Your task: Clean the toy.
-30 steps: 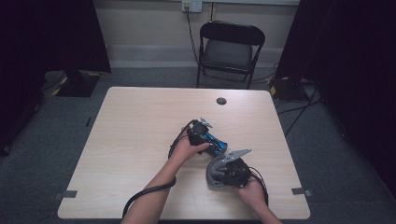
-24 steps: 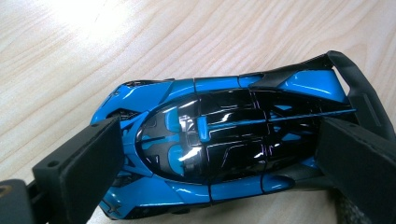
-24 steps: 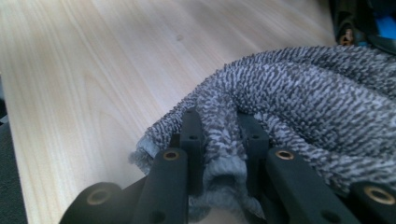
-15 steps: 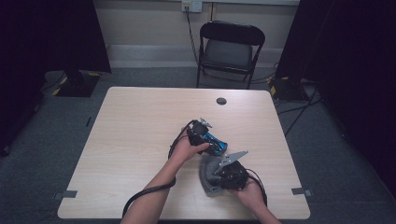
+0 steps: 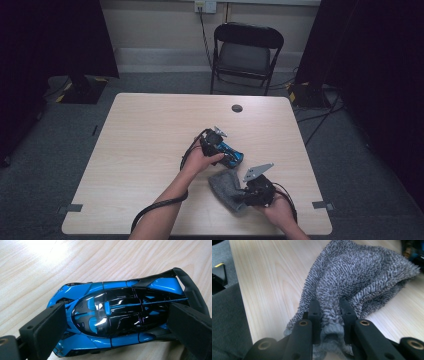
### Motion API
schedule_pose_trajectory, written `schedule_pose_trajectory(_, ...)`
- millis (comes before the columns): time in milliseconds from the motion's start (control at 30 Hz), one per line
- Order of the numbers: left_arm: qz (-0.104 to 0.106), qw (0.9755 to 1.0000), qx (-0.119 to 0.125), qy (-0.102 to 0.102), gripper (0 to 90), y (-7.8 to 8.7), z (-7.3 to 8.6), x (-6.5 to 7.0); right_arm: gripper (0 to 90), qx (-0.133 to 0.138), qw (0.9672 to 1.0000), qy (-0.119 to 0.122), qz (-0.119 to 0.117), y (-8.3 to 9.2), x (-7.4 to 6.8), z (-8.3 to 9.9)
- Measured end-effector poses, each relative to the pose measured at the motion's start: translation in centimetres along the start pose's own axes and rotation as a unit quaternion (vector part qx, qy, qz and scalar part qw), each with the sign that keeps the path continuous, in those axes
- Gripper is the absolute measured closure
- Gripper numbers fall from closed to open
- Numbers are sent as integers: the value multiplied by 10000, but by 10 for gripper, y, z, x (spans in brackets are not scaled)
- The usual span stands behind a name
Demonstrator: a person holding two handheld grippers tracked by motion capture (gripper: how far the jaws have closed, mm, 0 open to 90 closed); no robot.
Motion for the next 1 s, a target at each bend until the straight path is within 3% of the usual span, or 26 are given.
schedule_pose_trajectory(267,2,10000,7,24,26,0,0,1,761,315,9979,-322,456,49,27,16)
schedule_pose_trajectory(467,-6,10000,8,18,26,0,0,0,760,558,9914,-567,1043,72,60,13)
schedule_pose_trajectory(633,-14,10000,3,-2,26,0,0,0,759,553,9842,-812,1470,73,90,15)
schedule_pose_trajectory(833,-16,10000,14,-10,26,0,0,1,756,553,9809,-1042,1547,63,107,14)
schedule_pose_trajectory(933,-23,10000,16,-21,26,0,0,1,755,454,9773,-1116,1742,56,116,14)
schedule_pose_trajectory(1000,-11,10000,2,3,26,0,0,2,753,482,9771,-1182,1703,50,120,13)
Point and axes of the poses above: each handheld gripper's, and its own axes: y roughly backward along the jaws, z roughly out of its underside, x roughly to its right, the point moved 9 cm from there along -y, roughly forward along the jaws, and after that the axes turned 1 degree about x, right-handed, at the moved point
